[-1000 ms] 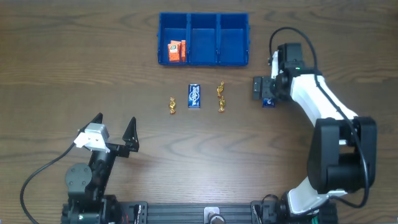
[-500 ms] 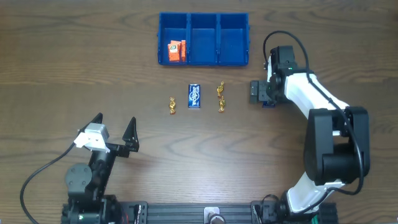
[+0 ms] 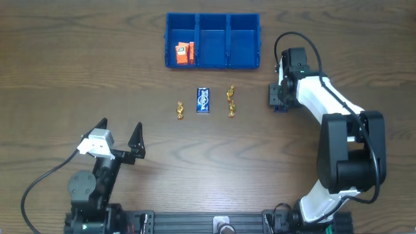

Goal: Sort Candies Into Trays

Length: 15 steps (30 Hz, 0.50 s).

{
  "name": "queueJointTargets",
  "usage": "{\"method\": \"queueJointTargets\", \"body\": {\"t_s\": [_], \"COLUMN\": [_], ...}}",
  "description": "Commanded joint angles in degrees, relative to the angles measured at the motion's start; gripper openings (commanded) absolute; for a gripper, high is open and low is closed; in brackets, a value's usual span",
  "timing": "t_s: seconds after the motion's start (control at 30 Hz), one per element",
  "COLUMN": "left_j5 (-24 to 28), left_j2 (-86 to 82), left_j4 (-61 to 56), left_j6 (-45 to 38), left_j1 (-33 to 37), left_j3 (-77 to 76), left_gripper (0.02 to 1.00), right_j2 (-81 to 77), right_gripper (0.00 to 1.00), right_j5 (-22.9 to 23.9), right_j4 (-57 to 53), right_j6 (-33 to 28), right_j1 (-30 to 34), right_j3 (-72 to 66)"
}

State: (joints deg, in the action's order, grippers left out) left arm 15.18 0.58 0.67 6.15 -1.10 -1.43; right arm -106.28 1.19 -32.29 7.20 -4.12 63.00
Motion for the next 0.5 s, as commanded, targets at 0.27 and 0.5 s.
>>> {"method": "queueJointTargets", "body": {"t_s": [0.27,0.5], "left_j5": [2.27,2.27], "left_j2": [-0.37,-0.37], "left_j4": [2.12,2.12], "left_j6": [0.26,0.24], "left_j1": [0.35,0.35], "left_j3": [1.18,1.18], "left_gripper": [0.998,0.998], "right_j2": [-0.57,0.35], "right_gripper": [0.283,0.235], "right_j5": [1.33,1.31], "right_j4": [0.09,-2.51], "right_j6": [0.28,1.6], "right_j1": [-0.33,-1.92], "right_j3": [1.25,4.15]}}
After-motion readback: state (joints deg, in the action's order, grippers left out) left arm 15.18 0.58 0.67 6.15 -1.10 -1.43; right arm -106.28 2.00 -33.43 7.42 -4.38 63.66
